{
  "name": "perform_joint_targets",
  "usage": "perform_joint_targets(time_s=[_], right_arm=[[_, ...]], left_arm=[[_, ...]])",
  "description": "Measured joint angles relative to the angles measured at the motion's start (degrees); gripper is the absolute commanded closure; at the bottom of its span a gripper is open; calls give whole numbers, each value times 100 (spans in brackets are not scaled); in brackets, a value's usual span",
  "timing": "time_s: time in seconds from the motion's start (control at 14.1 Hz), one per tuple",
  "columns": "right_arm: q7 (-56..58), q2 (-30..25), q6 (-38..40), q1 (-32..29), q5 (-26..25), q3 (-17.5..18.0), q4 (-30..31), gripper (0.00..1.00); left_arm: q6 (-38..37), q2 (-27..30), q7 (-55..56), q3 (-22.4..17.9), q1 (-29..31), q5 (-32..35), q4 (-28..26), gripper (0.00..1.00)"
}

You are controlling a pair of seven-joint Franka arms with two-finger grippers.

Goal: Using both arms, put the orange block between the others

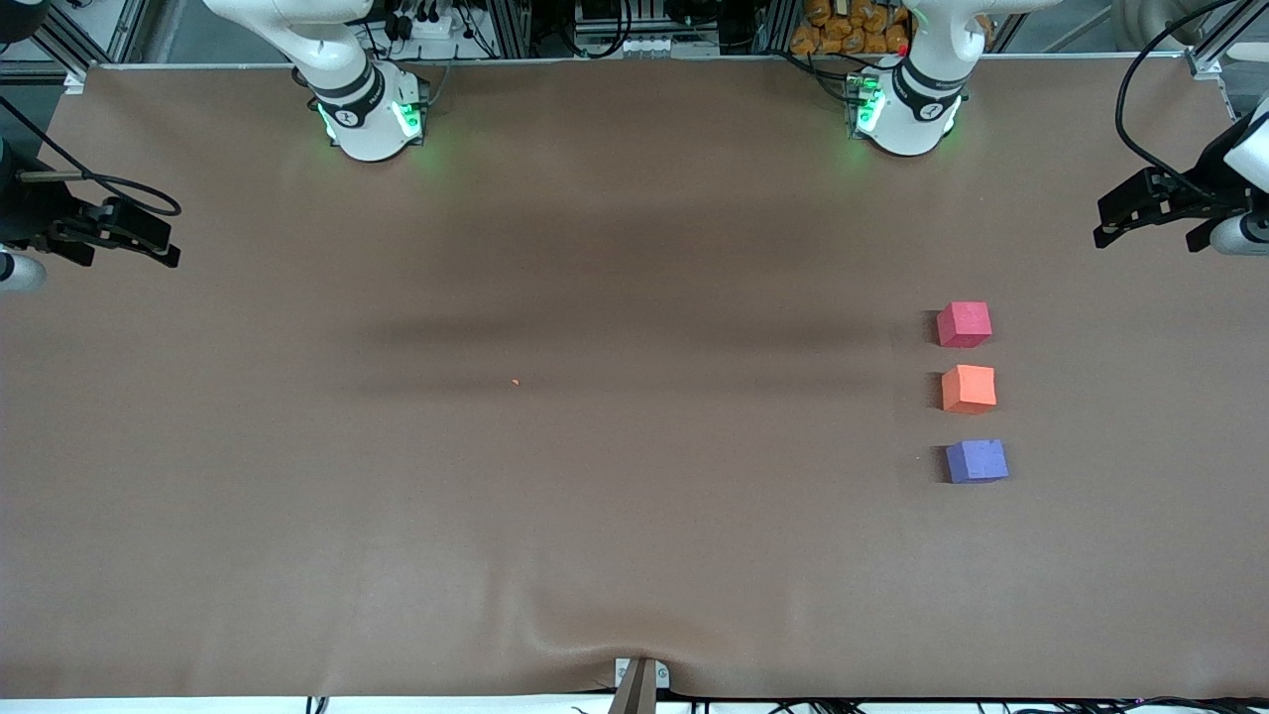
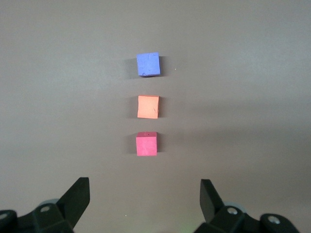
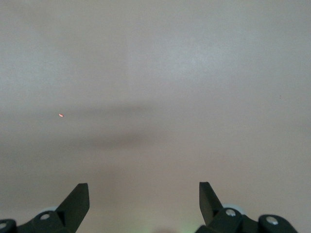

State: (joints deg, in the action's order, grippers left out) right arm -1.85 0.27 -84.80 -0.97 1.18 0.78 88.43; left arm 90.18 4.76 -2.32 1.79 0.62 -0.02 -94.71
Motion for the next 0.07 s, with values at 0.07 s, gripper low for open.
perform_joint_targets(time_s=[0.07], right_arm=[[0,0,-1,0,0,0,0,0]], left_arm=[[0,0,0,0,0,0,0,0]])
